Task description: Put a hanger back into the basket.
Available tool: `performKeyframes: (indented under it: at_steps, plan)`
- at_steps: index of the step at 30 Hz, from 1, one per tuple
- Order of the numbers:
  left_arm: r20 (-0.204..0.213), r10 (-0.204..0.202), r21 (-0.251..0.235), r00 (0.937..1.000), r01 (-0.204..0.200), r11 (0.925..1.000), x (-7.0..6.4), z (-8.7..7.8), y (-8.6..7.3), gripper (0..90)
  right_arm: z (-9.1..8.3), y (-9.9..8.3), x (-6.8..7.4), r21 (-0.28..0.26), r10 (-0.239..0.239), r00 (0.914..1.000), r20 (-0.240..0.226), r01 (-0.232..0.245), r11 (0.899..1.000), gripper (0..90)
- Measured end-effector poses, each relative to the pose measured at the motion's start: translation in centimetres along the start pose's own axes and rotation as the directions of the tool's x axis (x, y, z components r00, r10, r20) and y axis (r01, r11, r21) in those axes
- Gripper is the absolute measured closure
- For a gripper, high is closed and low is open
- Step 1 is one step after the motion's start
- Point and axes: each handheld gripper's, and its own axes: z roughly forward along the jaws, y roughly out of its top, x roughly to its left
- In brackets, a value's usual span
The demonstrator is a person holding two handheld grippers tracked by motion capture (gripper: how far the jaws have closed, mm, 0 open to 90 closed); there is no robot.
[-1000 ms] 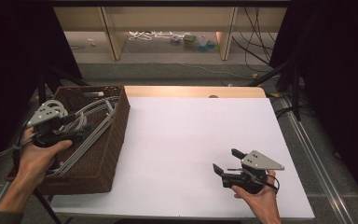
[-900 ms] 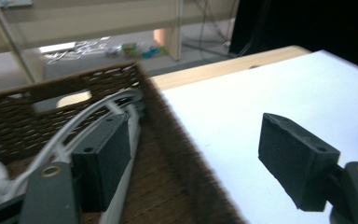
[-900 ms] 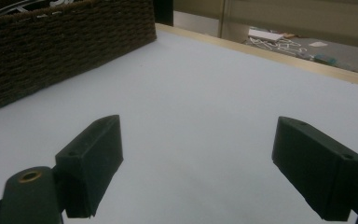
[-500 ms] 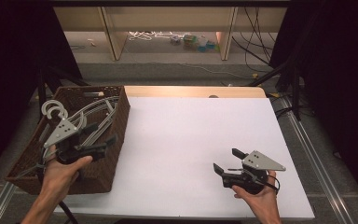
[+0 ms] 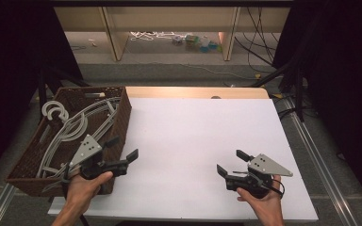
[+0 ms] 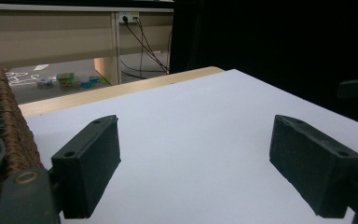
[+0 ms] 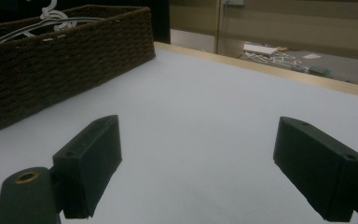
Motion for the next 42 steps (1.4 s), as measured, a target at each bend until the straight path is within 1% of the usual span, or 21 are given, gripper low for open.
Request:
performKeyframes:
  at_steps: [3, 5, 7, 8, 11, 13, 14, 15, 16, 18, 19, 21, 24, 26, 27, 28, 31, 34, 36, 37, 42]
  plan:
    - [-0.006, 0.046, 0.003, 0.9989, -0.046, 0.9989, -0.7, 0.2, -0.8, 16.0, -0.1, -0.1, 0.1, -0.002, -0.001, 1.0000, 0.005, 0.001, 1.000, 16.0]
    - [0.011, 0.035, 0.007, 0.9993, -0.035, 0.9994, -1.1, 0.4, -1.4, 16.0, -0.1, -0.2, 0.3, -0.007, 0.002, 1.0000, 0.005, -0.002, 1.000, 16.0]
    - [0.012, 0.054, 0.006, 0.9985, -0.054, 0.9985, -1.5, 0.5, -2.2, 16.0, 0.0, -0.4, 0.5, -0.013, 0.000, 1.0000, 0.001, 0.000, 1.000, 16.0]
    - [0.008, 0.050, 0.008, 0.9987, -0.050, 0.9987, -1.6, 0.6, -2.6, 16.0, -0.2, -0.4, 0.7, 0.007, -0.001, 1.0000, -0.004, 0.001, 1.000, 16.0]
    - [0.009, 0.046, 0.012, 0.9989, -0.046, 0.9989, -1.8, 0.6, -3.8, 16.1, -0.2, -0.5, 1.1, -0.007, -0.006, 0.9998, -0.016, 0.006, 1.000, 16.0]
    - [0.033, 0.045, 0.019, 0.9984, -0.046, 0.9988, -1.8, 0.7, -4.2, 16.2, -0.3, -0.5, 1.2, -0.007, -0.005, 0.9999, -0.014, 0.005, 1.000, 16.0]
    - [0.027, 0.052, 0.022, 0.9983, -0.053, 0.9984, -1.8, 0.5, -4.2, 16.2, -0.2, -0.6, 1.3, -0.014, -0.006, 1.0000, -0.006, 0.006, 1.000, 16.0]
    - [0.024, 0.055, 0.021, 0.9982, -0.056, 0.9982, -1.8, 0.4, -4.2, 16.2, -0.3, -0.6, 1.4, -0.002, -0.010, 0.9999, -0.012, 0.010, 1.000, 16.0]
    - [0.022, 0.048, 0.007, 0.9986, -0.048, 0.9988, -1.8, 0.2, -4.2, 16.2, -0.4, -0.7, 1.4, 0.004, -0.009, 0.9999, -0.009, 0.009, 1.000, 16.0]
    - [0.024, 0.060, -0.008, 0.9979, -0.059, 0.9982, -1.6, 0.0, -4.2, 16.1, -0.3, -1.0, 1.5, 0.005, -0.007, 0.9999, -0.008, 0.007, 1.000, 16.0]
    - [0.015, 0.063, -0.004, 0.9979, -0.063, 0.9980, -1.6, -0.2, -4.2, 16.1, -0.3, -1.1, 1.5, 0.001, -0.001, 0.9999, -0.012, 0.001, 1.000, 16.0]
    - [0.016, 0.057, -0.016, 0.9983, -0.056, 0.9983, -1.6, -0.4, -4.2, 16.1, -0.4, -1.4, 1.5, 0.002, -0.006, 1.0000, -0.007, 0.006, 1.000, 16.0]
    - [0.015, 0.065, -0.014, 0.9978, -0.065, 0.9978, -1.4, -0.5, -4.2, 16.1, -0.6, -1.4, 1.6, 0.008, -0.002, 1.0000, -0.010, 0.002, 1.000, 16.0]
    - [0.017, 0.064, -0.011, 0.9978, -0.064, 0.9979, -1.4, -0.4, -4.2, 16.1, -0.6, -1.4, 1.6, 0.003, -0.011, 0.9999, -0.006, 0.011, 1.000, 16.0]
    - [0.025, 0.051, -0.019, 0.9984, -0.050, 0.9986, -1.4, -0.3, -4.3, 16.1, -0.6, -1.4, 1.6, -0.002, -0.011, 0.9999, -0.009, 0.011, 1.000, 16.0]
    - [0.018, 0.049, -0.008, 0.9987, -0.048, 0.9988, -1.5, -0.4, -4.3, 16.1, -0.5, -1.3, 1.6, -0.007, -0.012, 0.9998, -0.013, 0.012, 1.000, 16.0]
    - [0.026, 0.062, -0.004, 0.9977, -0.062, 0.9981, -1.5, -0.3, -4.3, 16.1, -0.5, -1.3, 1.6, -0.011, -0.012, 0.9998, -0.015, 0.012, 1.000, 16.0]
    - [0.036, 0.059, -0.011, 0.9976, -0.059, 0.9982, -1.5, -0.1, -4.4, 16.1, -0.5, -1.3, 1.6, -0.016, -0.010, 0.9999, -0.011, 0.010, 1.000, 16.0]
    - [0.031, 0.057, -0.009, 0.9979, -0.057, 0.9983, -1.5, -0.2, -4.4, 16.0, -0.5, -1.3, 1.5, -0.004, -0.009, 0.9999, -0.005, 0.009, 1.000, 16.0]
    - [0.025, 0.060, 0.000, 0.9979, -0.060, 0.9982, -1.5, -0.3, -4.4, 16.1, -0.5, -1.3, 1.5, -0.009, -0.009, 1.0000, -0.003, 0.009, 1.000, 16.0]
    - [0.027, 0.060, -0.002, 0.9979, -0.060, 0.9982, -1.5, -0.2, -4.4, 16.1, -0.5, -1.3, 1.5, -0.014, -0.010, 0.9999, -0.005, 0.010, 1.000, 16.0]
